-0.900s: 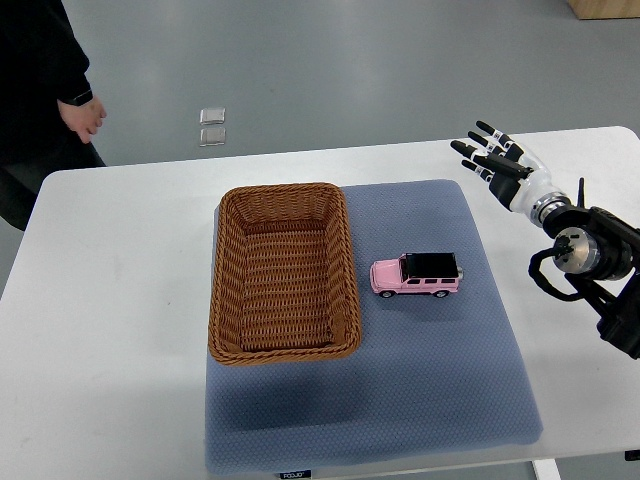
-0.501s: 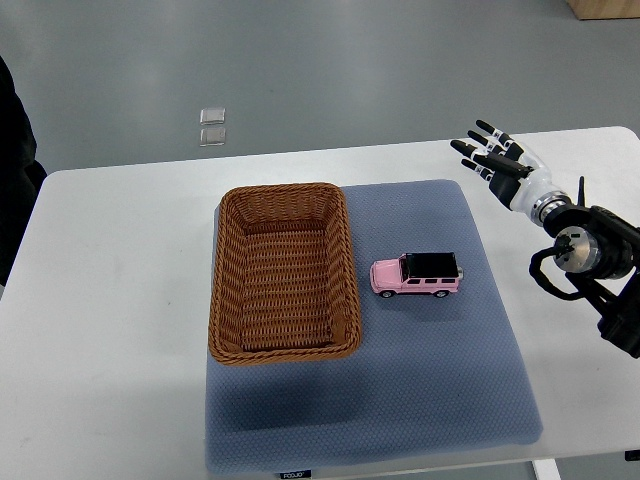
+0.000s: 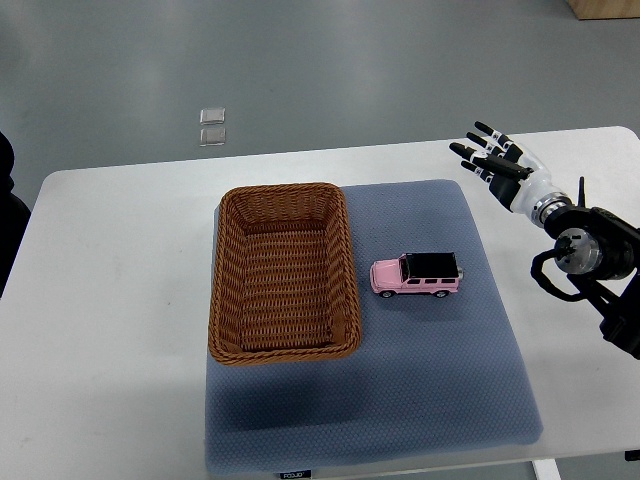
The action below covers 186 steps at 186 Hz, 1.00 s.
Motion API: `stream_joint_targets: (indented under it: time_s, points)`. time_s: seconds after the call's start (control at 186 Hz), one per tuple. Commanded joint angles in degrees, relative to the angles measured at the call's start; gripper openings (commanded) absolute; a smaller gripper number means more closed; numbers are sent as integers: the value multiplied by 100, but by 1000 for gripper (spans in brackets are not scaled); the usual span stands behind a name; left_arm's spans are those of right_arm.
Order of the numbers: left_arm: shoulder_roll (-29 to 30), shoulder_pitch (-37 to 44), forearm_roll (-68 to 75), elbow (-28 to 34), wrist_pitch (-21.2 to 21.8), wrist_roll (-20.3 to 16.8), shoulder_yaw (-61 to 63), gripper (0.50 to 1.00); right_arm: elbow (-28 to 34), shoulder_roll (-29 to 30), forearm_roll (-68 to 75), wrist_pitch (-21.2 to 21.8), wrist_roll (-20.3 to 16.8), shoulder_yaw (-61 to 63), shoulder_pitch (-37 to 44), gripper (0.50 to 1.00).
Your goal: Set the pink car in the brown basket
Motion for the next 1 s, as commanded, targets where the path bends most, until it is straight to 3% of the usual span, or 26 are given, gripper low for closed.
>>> stream_joint_targets:
  time_s: [0.0,0.162,0.377,0.577,0.997]
  points:
    - [0,0,1,0,0,0,0,1000,0,-1,14,47,14,23,0,919]
    - [0,0,1,0,0,0,0,1000,9,-36,23,108,5,15,9,919]
    - [0,0,1,8,0,0,0,1000,18,-300,-83,837,-3,-56,9,917]
    - [0,0,1,0,0,0,0,1000,97,-590,-777,1075,5,-293,114,917]
    - [0,9,1,8,9,9,0,1000,1485,-1969,-2657,1224,260,-1954,1195,917]
